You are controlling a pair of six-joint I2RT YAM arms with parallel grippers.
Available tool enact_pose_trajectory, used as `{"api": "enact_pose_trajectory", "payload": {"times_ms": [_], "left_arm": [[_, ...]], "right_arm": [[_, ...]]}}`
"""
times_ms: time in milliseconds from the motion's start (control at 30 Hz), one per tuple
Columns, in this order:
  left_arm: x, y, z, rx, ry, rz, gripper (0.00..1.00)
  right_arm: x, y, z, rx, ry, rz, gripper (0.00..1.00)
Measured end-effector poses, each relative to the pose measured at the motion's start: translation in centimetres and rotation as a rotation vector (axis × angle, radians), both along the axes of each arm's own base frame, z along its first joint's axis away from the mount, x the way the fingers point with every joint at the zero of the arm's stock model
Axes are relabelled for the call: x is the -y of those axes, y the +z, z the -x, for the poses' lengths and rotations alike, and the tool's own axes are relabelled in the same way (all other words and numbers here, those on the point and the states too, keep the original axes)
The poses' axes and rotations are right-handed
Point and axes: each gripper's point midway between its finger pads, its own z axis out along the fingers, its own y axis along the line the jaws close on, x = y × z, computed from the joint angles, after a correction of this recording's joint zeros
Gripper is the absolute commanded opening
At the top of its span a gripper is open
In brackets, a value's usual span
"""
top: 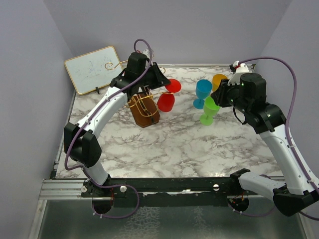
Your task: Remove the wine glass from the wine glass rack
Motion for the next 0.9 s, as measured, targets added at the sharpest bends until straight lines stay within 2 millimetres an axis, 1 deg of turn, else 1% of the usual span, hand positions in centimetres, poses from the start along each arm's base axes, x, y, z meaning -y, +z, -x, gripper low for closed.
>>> {"api": "enact_pose_trajectory", "payload": {"times_ms": [33, 167, 333, 533, 733, 900], "left_arm": [[0.0, 0.3, 0.1, 0.009, 0.001, 0.008, 0.06], [-0.3, 1.2, 0.8, 0.029, 0.008, 0.038, 0.00], [-0.1, 1.8, 1.2, 0.028, 0.009, 0.090, 0.00], [0.5, 1.4, 1.3, -0.006, 0.005, 0.172, 0.00], [0.7, 0.0, 1.4, -0.055, 0.006, 0.269, 0.00], [0.2, 0.4, 1.5, -0.057, 0.024, 0.321, 0.00]], "right_arm": [[0.0, 0.0, 0.0, 0.001, 0.000, 0.000, 0.22], [-0.1, 0.1, -0.1, 0.005, 0.001, -0.003, 0.22], [0.0, 0.3, 0.1, 0.013, 0.003, -0.007, 0.22], [0.0, 0.9, 0.2, 0.032, 0.004, -0.016, 0.22], [0.1, 1.1, 0.3, 0.039, 0.004, -0.018, 0.22], [0.1, 1.2, 0.3, 0.041, 0.004, -0.019, 0.22]]}}
